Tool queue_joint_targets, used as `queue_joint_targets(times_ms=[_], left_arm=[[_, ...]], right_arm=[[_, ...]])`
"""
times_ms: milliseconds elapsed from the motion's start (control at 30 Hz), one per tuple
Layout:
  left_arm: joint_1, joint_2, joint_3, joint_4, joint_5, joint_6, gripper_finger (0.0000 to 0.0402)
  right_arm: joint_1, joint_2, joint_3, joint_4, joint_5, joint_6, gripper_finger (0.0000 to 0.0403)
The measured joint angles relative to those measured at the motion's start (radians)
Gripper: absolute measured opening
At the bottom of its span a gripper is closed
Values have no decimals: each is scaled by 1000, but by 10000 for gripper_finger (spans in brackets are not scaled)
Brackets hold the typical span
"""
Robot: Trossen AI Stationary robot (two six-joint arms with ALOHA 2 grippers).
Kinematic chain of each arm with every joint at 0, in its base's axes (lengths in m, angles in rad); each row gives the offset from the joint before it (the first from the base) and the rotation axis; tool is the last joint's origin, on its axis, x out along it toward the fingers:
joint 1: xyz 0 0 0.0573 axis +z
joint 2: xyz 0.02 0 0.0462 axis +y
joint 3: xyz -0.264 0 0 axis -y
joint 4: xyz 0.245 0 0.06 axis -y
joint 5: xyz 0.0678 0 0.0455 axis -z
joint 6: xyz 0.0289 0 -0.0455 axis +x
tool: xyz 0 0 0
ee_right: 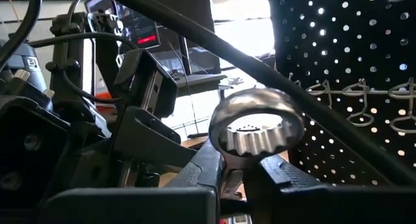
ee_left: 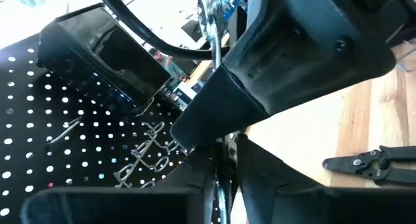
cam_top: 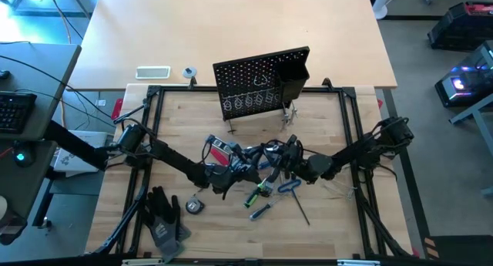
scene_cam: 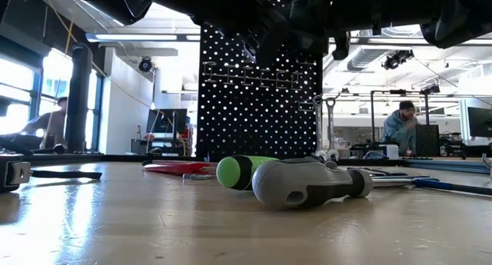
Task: Hang tools onto peg board
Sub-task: Hang the left wrench onto the pegboard
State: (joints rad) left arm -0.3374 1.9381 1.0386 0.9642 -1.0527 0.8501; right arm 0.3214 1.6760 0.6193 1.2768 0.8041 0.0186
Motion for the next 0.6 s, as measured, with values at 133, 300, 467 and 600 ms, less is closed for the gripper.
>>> queue_joint_targets(times_ms=[133,300,467,600], left_arm=[[0,0,0,-20,2,-1,66],[0,0,0,-23,0,-2,61],[0,-1,0,-25,3,-2,53],[-1,-1,0,-27,10,-11,52]], right_arm=[[0,0,0,-6,-2,-1,30],[-1,0,0,-5,-8,-23,34],[-1,0,0,-6,-20,-47,31],[-1,0,0,-11,-21,-55,32]])
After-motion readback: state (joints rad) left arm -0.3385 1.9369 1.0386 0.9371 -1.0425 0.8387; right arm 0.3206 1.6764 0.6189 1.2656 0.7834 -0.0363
